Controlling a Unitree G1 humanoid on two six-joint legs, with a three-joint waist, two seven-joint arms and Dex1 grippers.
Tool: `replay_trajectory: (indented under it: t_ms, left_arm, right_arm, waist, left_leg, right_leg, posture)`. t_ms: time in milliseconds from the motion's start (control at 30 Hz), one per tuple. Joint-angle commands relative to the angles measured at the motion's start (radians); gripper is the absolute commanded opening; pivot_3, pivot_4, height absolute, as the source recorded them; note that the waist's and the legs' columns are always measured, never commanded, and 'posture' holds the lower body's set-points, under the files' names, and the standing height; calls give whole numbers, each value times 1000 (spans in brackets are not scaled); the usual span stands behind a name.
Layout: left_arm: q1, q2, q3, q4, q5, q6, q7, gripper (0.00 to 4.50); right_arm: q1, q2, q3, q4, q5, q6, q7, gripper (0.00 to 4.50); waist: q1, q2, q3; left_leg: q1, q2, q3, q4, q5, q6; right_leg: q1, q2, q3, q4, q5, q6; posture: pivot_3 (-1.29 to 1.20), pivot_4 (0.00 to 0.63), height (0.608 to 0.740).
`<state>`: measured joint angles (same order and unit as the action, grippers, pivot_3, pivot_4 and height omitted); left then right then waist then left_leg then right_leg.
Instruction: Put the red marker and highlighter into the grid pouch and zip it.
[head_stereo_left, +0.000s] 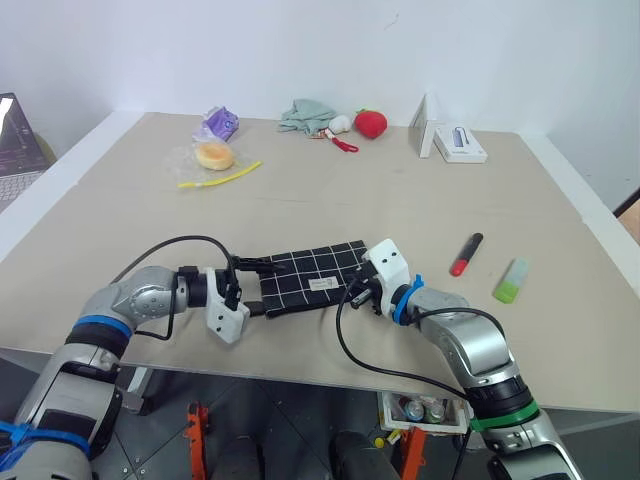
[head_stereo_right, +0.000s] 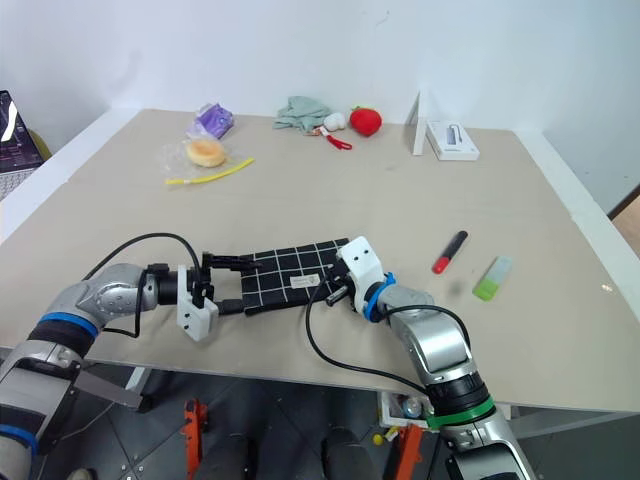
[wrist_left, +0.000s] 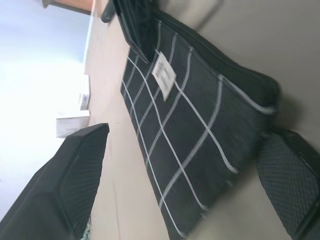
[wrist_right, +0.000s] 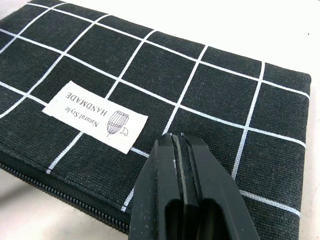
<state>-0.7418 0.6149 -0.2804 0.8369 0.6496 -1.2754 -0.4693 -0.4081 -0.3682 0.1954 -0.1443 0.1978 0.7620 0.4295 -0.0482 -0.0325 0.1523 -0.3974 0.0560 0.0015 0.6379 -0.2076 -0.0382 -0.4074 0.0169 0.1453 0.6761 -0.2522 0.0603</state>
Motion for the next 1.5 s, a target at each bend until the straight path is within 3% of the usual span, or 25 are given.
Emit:
replay_trajectory:
  t_ms: [33,333,433,700,900,1033,1133,1367,1500]
  left_arm:
    - [-37,-32,-73,56,68,40,66,4500]
    - [-91,-64,-158,130,53,21,123,4500]
    - [-94,-59,-172,133,41,13,127,3649]
    - [-108,-34,-203,148,1,6,100,176]
    - [-106,-48,-212,136,-43,31,55,82]
    - [-99,-53,-212,121,-73,50,24,82]
    - [-94,-57,-212,109,-93,73,2,0]
    - [-77,-78,-201,77,-161,145,-58,0]
    - [-64,-81,-199,48,-177,164,-78,0]
  right_arm:
    - [10,8,14,24,-20,22,-4,45]
    - [12,29,9,14,-34,25,-12,45]
    - [14,32,7,11,-37,26,-12,0]
    - [11,26,1,21,-47,10,-5,0]
    - [8,25,-35,13,-38,-45,-5,0]
    - [7,24,-138,-70,49,-82,30,0]
    - [0,6,-237,-128,125,-38,42,956]
    - [52,-118,-351,-221,194,156,33,4470]
    - [97,-157,-375,-259,224,270,22,4470]
  waist:
    - [0,0,0]
    - [-1,0,0]
    - [-2,0,0]
    - [-3,0,0]
    - [-3,0,0]
    - [-3,2,2]
    - [-2,2,2]
    - [0,3,2]
    - [0,3,2]
  left_leg:
    - [0,0,0,0,0,0]
    - [0,0,0,-1,0,0]
    - [0,0,0,-2,0,0]
    - [0,0,0,-3,0,0]
    - [0,0,0,-4,0,0]
    - [-1,-1,0,-4,0,0]
    - [-4,-2,-1,-4,0,-1]
    - [-5,-4,-4,-6,-1,-1]
    - [-5,-5,-5,-6,-1,-1]
  right_leg:
    - [0,0,0,0,0,0]
    - [0,0,0,0,1,2]
    - [0,0,0,0,1,2]
    - [-1,0,0,-1,0,2]
    - [-1,0,0,-1,-2,-1]
    - [-2,0,0,-1,-3,-1]
    - [-4,-1,0,-1,-1,5]
    - [-4,-3,-4,-2,-4,3]
    - [-3,-5,-4,-3,-6,0]
  posture:
    - [0,150,732]
    - [0,150,732]
    - [0,150,732]
    - [0,150,732]
    - [0,150,732]
    - [0,150,732]
    - [0,150,732]
    - [0,150,732]
    - [0,150,732]
